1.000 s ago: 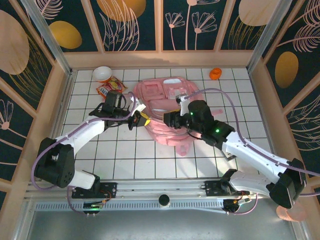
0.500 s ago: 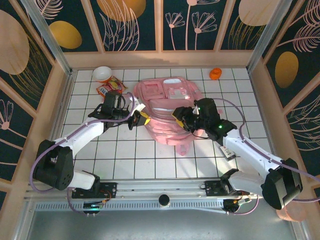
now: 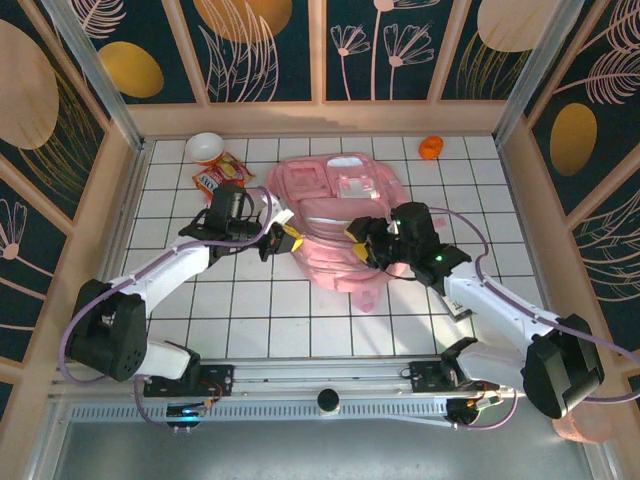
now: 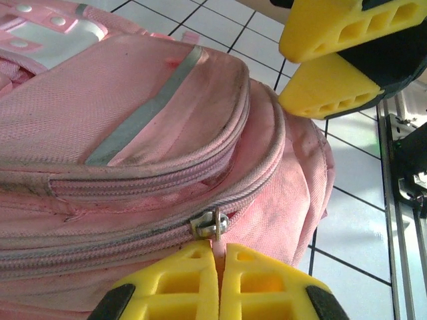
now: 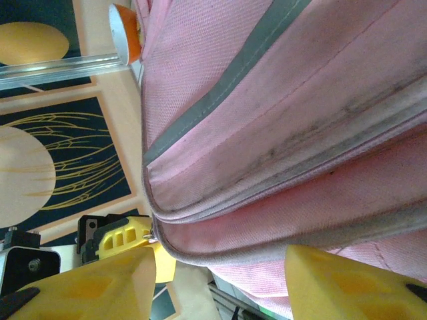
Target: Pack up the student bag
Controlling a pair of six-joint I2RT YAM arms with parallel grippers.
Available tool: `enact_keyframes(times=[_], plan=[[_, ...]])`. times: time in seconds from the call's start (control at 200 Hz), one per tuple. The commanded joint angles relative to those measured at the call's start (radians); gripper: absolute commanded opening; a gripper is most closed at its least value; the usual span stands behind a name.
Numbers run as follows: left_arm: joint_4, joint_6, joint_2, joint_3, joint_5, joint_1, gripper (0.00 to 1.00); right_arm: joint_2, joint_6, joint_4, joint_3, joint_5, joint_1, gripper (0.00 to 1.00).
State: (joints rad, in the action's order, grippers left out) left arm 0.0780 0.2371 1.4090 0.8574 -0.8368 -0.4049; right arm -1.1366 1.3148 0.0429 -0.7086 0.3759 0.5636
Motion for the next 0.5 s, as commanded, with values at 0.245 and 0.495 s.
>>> enact_keyframes(times=[0.245,0.495], plan=[[-0.144,-0.034,-0.037,-0.022,-0.027,-0.012,0.00,0.147,0.024,0.052,0.131,0.088,-0.101,0.57],[-0.138,-0.025,-0.043,-0.014,-0.038,-0.011,0.00,0.074,0.073,-0.149,0.161,0.136,-0.158,0.52]])
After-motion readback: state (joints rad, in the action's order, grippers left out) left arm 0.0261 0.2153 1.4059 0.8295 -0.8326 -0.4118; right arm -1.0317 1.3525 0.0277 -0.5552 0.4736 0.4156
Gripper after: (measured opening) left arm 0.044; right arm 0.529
